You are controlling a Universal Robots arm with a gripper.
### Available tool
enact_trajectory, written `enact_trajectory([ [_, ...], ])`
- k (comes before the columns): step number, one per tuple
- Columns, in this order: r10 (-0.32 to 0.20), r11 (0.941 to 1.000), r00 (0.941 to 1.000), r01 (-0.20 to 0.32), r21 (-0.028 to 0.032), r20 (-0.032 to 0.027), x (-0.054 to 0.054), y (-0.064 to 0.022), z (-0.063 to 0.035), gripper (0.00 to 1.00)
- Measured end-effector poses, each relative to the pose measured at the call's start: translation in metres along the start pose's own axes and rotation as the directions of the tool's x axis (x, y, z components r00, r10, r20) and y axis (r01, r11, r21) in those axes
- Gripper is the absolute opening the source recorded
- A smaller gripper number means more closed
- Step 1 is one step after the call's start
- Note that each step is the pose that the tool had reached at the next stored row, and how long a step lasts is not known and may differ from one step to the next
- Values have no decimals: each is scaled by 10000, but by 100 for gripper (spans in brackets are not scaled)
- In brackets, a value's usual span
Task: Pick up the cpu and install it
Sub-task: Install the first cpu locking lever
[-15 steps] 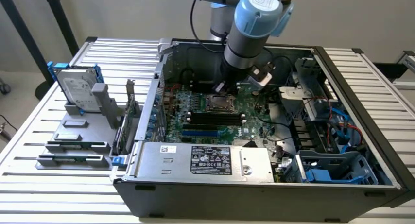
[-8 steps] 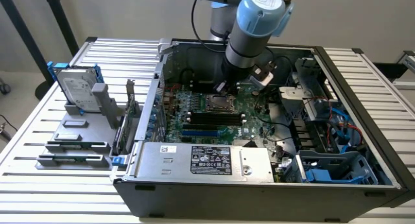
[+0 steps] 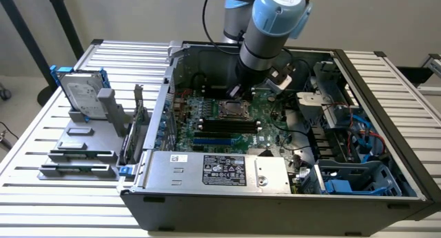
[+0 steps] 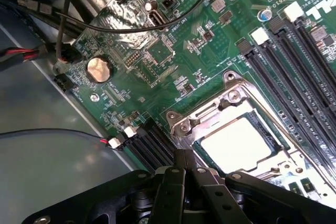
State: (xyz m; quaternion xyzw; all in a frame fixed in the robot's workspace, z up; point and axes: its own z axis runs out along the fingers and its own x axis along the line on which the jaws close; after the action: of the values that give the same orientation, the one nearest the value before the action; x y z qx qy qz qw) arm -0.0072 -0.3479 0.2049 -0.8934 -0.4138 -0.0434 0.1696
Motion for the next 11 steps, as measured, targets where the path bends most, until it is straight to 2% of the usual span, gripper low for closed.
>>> enact_trajectory([
  [7, -1, 10000, 10000, 1, 1, -1, -120, -23, -25, 11],
  [11, -1, 10000, 10000, 1, 2, 0, -183, -13, -72, 11],
])
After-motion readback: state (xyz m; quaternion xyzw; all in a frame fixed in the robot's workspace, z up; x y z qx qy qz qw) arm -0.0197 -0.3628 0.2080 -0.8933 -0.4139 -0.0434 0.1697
